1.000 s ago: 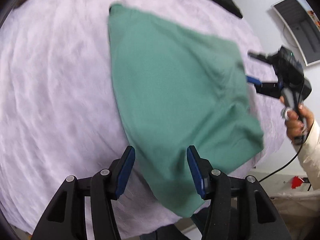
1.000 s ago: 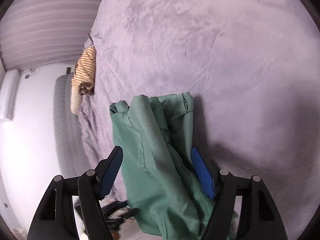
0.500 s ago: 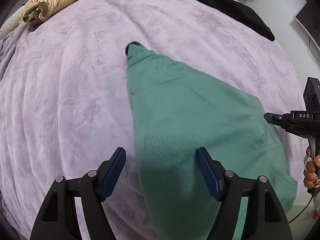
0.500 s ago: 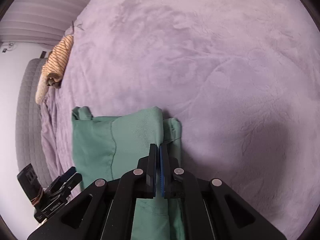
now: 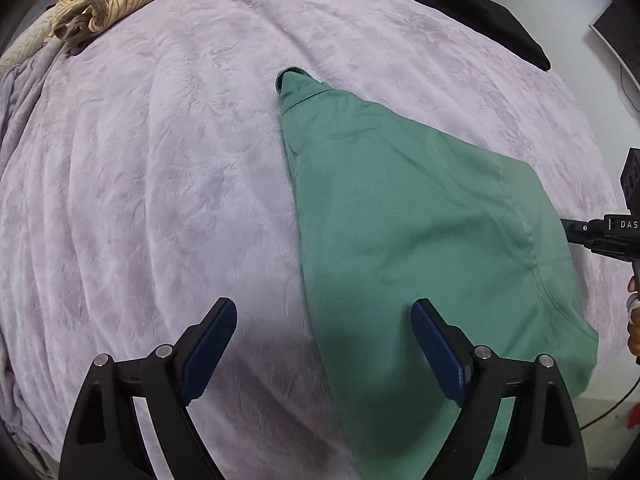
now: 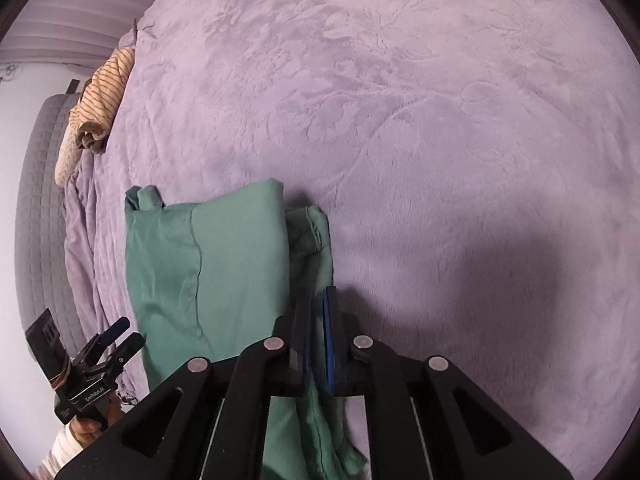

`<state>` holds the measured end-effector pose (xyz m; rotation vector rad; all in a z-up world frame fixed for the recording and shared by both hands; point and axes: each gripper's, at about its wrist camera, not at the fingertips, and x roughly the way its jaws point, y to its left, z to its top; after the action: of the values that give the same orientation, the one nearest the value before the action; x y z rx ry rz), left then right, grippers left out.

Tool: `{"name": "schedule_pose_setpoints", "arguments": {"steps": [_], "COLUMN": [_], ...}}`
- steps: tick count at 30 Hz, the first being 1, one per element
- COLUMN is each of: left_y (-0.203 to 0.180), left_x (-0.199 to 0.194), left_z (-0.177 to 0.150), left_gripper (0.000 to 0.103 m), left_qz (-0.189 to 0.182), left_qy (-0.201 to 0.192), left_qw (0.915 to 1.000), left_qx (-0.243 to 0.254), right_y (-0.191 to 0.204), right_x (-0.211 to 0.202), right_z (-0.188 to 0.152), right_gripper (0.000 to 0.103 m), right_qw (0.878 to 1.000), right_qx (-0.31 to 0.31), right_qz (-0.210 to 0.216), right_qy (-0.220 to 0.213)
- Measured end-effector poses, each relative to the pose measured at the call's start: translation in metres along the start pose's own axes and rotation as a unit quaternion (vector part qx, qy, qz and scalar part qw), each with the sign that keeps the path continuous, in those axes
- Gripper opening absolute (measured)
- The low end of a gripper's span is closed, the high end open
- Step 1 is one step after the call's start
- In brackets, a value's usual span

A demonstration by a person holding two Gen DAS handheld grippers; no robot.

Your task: Fold large clothes

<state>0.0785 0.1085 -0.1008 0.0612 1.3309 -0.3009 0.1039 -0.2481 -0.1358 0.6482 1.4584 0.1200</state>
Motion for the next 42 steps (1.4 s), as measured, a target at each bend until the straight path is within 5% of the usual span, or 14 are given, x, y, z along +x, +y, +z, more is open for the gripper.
{"name": "schedule_pose_setpoints", "arguments": {"steps": [1, 3, 13, 22, 23, 25, 26, 30, 34, 42], "left_y": [0.001, 0.003, -0.014, -0.022, -0.02, -0.016, -0.015, -0.019, -0.029, -0.029], "left_x": [-0.006, -0.017, -0.028, -0.003, 0.0, 0.003, 0.004, 0.008, 0.013, 0.019], "left_z": [-0.008, -0.025, -0.093, -0.119, -0.122, -0.126, -0.128, -0.135, -0.142, -0.146], "left_gripper": [0.09, 0.09, 0.09, 0.09, 0.09, 0.09, 0.09, 0.091, 0.091, 0.091], "left_qz": [-0.003, -0.016, -0.062, -0.08, -0.078, -0.077, -0.078, -0.072, -0.066, -0.062], "left_qy": [0.003, 0.012, 0.073, 0.112, 0.113, 0.113, 0.111, 0.103, 0.101, 0.094], "left_qw": [1.0, 0.9998, 0.9949, 0.9897, 0.9897, 0.99, 0.9902, 0.9911, 0.9913, 0.9928], "left_qx": [0.0, -0.001, 0.03, 0.042, 0.04, 0.036, 0.034, 0.044, 0.054, 0.04], "right_y": [0.002, 0.006, 0.015, -0.003, -0.002, -0.001, -0.001, -0.006, -0.014, -0.006], "right_x": [-0.006, -0.019, -0.046, -0.016, -0.013, -0.018, -0.022, -0.018, 0.012, 0.006], "right_z": [-0.006, -0.023, -0.097, -0.131, -0.133, -0.137, -0.138, -0.145, -0.15, -0.16], "right_gripper": [0.026, 0.061, 0.061, 0.061, 0.056, 0.018, 0.007, 0.007, 0.007, 0.01], "right_qw": [1.0, 1.0, 0.999, 0.984, 0.979, 0.97, 0.973, 0.993, 0.997, 0.996], "right_qx": [0.0, -0.003, 0.016, 0.112, 0.125, 0.139, 0.136, 0.095, 0.035, 0.016], "right_qz": [0.003, 0.003, 0.034, 0.13, 0.151, 0.193, 0.186, 0.063, -0.025, -0.052], "right_qy": [0.0, -0.003, 0.014, 0.051, 0.052, 0.038, 0.034, 0.039, 0.058, 0.064]}}
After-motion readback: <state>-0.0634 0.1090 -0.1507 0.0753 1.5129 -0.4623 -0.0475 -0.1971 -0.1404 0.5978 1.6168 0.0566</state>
